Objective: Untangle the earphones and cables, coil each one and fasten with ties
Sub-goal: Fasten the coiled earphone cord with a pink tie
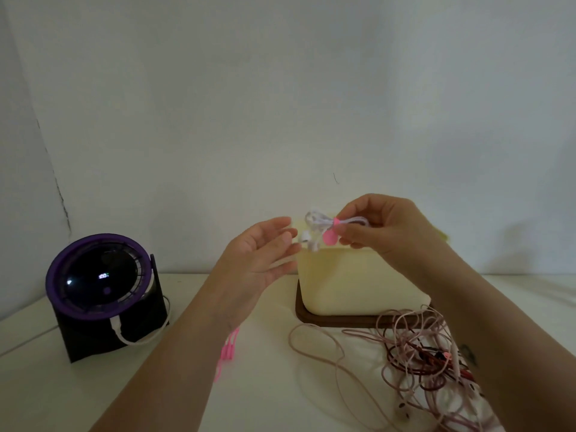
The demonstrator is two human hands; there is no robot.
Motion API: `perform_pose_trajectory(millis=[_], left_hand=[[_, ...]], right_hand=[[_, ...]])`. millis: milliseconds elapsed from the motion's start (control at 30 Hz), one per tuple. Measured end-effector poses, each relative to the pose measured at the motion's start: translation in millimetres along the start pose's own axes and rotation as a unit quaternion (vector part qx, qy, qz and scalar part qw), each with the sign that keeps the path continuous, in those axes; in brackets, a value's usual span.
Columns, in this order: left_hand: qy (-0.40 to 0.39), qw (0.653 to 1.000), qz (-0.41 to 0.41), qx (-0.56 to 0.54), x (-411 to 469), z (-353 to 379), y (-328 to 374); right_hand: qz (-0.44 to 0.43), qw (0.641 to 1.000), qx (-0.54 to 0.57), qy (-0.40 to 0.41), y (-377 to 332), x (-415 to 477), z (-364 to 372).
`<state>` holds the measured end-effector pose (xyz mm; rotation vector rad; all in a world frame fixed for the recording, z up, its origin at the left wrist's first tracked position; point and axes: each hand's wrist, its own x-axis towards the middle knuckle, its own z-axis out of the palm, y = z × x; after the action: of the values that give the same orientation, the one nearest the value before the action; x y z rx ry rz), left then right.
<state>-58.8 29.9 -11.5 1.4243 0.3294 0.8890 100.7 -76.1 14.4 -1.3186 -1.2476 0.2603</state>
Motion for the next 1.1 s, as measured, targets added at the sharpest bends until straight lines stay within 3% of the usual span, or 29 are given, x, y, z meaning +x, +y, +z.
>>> perform_pose_trajectory(millis=[67,133,233,333,467,600,867,1000,1100], left_hand=[[0.031,0.978,0.023,0.203,3,1,-15],[0.005,0.919,0.068,0.389,2,2,-31],[-0.049,0.87,0.107,0.478,2,4,-46],[-0.047,0.853,0.118,0.506,3,2,-50],[-0.048,0.847,0.123,0.515,4,2,-50],[-0.053,0.844,0.118,0.521,3,2,-50],[-0.07,0.845,0.098,0.521,-6,15,-38],[-0.154,0.847,0.06,0.506,-25,26,-38],[-0.261,0.786,0.02,0.56,-51,33,-45]], right_hand=[[-0.011,0.997,-0.02,0.068,7,3,-5],[-0.015,0.991,-0.056,0.119,15,5,-8],[-0.028,0.982,-0.109,0.153,26,8,-11],[-0.023,0.961,-0.244,0.13,40,11,-11],[0.0,0.924,-0.383,-0.001,52,10,-9],[0.013,0.92,-0.389,-0.053,43,7,-8],[-0.045,0.931,-0.358,-0.058,13,-10,-12],[0.005,0.921,-0.341,-0.186,2,-40,-18],[0.081,0.882,-0.343,-0.312,1,-68,-28]])
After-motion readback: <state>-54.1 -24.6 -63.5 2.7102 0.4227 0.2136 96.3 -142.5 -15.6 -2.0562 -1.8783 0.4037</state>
